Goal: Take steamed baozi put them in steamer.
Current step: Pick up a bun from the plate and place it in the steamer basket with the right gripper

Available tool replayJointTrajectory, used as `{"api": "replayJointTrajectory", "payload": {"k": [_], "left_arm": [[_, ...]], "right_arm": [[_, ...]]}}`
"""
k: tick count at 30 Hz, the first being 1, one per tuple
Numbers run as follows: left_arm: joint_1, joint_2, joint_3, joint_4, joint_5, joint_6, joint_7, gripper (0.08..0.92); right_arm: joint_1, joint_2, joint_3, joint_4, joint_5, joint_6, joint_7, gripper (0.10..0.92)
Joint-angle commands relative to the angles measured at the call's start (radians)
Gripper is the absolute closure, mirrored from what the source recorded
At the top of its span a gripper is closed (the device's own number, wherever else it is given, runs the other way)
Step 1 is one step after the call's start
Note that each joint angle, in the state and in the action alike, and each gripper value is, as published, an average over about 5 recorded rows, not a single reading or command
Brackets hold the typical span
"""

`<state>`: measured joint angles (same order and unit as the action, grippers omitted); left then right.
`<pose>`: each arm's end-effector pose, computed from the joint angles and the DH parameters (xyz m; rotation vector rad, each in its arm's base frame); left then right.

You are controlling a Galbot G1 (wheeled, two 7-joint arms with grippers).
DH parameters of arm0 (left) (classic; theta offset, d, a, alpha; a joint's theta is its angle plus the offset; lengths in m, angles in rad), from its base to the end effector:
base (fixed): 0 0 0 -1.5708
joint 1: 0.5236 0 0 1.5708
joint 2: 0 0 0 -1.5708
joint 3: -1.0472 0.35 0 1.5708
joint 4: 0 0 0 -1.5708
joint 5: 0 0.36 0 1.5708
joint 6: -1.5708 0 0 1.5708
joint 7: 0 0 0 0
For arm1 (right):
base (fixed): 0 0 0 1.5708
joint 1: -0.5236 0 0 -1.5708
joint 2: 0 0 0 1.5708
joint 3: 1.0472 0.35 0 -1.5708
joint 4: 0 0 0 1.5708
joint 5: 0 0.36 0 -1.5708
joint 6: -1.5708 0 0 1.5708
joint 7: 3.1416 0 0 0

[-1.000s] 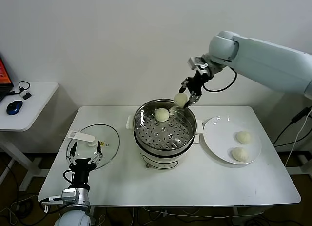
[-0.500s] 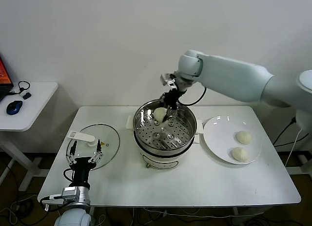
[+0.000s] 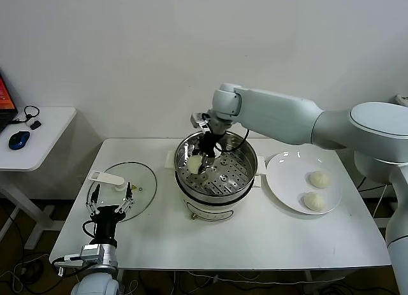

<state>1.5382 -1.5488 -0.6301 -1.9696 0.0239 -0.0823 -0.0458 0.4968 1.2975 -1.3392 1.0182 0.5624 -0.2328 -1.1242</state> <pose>0.1922 0.0399 -0.3402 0.1997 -3.1242 -0.1459 0.5956 0.1371 -0.1042 1.7347 -1.2703 1.2969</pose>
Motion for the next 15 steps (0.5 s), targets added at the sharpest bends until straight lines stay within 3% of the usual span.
{"api": "replayJointTrajectory", "payload": {"k": [1, 11, 15], "left_arm": [[-0.002, 0.001, 0.001, 0.000, 0.000, 0.001, 0.000, 0.177], [-0.001, 0.000, 0.002, -0.001, -0.002, 0.001, 0.000, 0.177], [0.001, 0.000, 0.000, -0.003, -0.003, 0.000, 0.000, 0.177]], "right_arm": [[-0.022, 0.022, 0.006, -0.012, -0.008, -0.001, 0.003, 0.397], [-0.034, 0.023, 0.015, -0.023, -0.029, 0.012, 0.014, 0.395], [-0.039, 0.018, 0.017, -0.017, -0.029, 0.017, 0.025, 0.339]]}}
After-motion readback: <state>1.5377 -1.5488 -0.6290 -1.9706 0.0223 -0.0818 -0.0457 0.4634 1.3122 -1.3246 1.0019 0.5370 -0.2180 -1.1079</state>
